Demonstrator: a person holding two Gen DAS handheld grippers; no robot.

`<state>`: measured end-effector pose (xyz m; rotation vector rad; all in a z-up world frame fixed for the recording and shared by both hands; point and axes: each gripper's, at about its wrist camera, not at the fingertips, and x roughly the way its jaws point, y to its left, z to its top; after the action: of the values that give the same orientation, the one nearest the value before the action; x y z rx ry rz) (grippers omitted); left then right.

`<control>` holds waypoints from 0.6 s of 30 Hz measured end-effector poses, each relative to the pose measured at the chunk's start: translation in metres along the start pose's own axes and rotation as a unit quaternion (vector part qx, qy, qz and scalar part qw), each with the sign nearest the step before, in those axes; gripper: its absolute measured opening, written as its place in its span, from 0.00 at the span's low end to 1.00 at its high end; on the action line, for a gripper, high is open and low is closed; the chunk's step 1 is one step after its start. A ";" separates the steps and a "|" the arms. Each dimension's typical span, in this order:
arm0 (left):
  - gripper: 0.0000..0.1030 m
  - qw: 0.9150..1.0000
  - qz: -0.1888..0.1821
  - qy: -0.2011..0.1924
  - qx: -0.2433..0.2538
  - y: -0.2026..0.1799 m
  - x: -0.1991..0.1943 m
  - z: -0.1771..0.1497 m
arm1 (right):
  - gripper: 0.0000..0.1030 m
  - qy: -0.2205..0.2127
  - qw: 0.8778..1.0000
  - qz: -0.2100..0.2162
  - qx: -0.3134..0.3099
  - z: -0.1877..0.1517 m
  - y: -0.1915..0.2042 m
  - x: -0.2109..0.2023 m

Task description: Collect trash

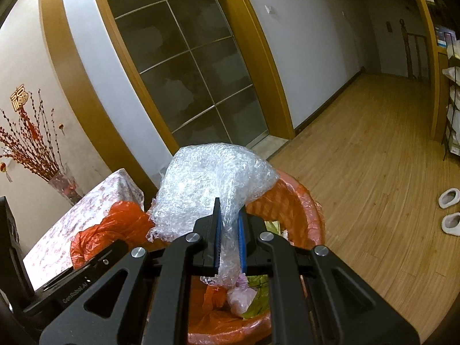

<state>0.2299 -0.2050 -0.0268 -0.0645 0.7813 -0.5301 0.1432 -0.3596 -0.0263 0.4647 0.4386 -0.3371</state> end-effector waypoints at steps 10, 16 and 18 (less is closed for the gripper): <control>0.59 1.000 0.006 0.010 0.004 -0.004 0.011 0.001 | 0.39 0.010 1.000 0.024 0.011 0.004 -0.005 0.002; 0.67 1.000 0.003 0.011 0.000 0.000 0.010 0.000 | 0.39 0.000 1.000 0.017 0.014 0.008 -0.006 -0.007; 0.67 1.000 0.003 0.010 0.000 0.000 0.007 0.001 | 0.39 -0.005 1.000 0.015 0.014 0.010 -0.004 -0.011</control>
<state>0.2344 -0.2089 -0.0309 -0.0565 0.7997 -0.5254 0.1351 -0.3655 -0.0146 0.4968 0.4171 -0.3161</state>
